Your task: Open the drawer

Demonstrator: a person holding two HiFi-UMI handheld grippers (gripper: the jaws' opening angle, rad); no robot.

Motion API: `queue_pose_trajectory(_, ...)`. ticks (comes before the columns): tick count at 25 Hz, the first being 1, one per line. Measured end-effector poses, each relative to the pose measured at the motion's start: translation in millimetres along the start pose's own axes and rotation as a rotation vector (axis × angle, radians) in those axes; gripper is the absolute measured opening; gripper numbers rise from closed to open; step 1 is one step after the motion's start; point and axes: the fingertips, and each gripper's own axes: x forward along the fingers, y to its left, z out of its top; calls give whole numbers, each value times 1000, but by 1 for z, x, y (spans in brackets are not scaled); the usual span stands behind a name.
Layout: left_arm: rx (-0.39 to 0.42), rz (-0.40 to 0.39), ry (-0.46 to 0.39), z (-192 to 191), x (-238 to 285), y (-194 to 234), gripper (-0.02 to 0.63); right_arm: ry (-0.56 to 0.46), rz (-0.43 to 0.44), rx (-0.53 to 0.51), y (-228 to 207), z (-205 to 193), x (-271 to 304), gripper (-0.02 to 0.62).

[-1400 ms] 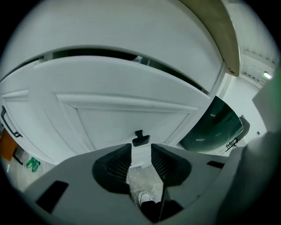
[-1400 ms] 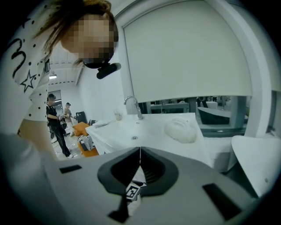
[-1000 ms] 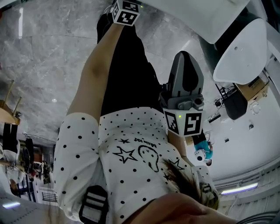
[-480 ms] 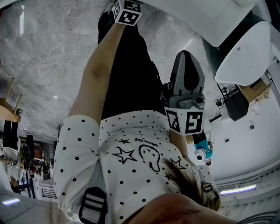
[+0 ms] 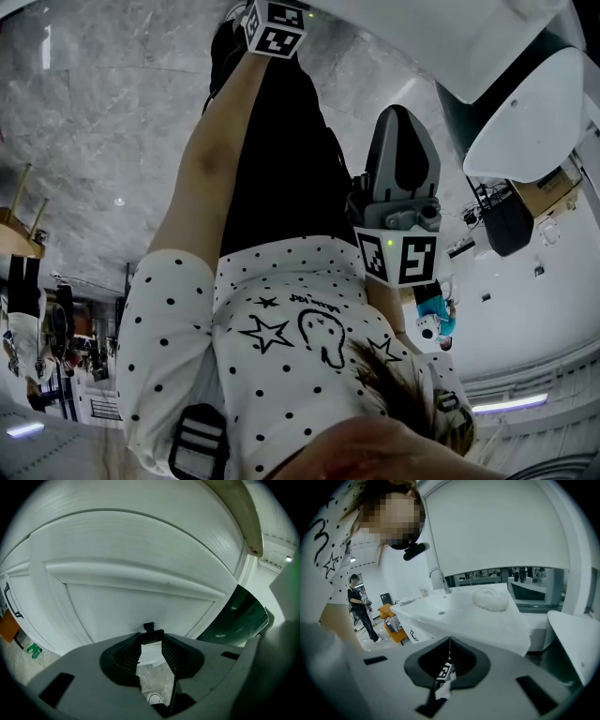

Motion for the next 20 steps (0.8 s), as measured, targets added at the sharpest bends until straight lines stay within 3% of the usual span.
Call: queue_pose_trajectory(20, -24, 5, 33, -36, -33, -20, 136, 17, 12, 2, 0, -10, -5, 14)
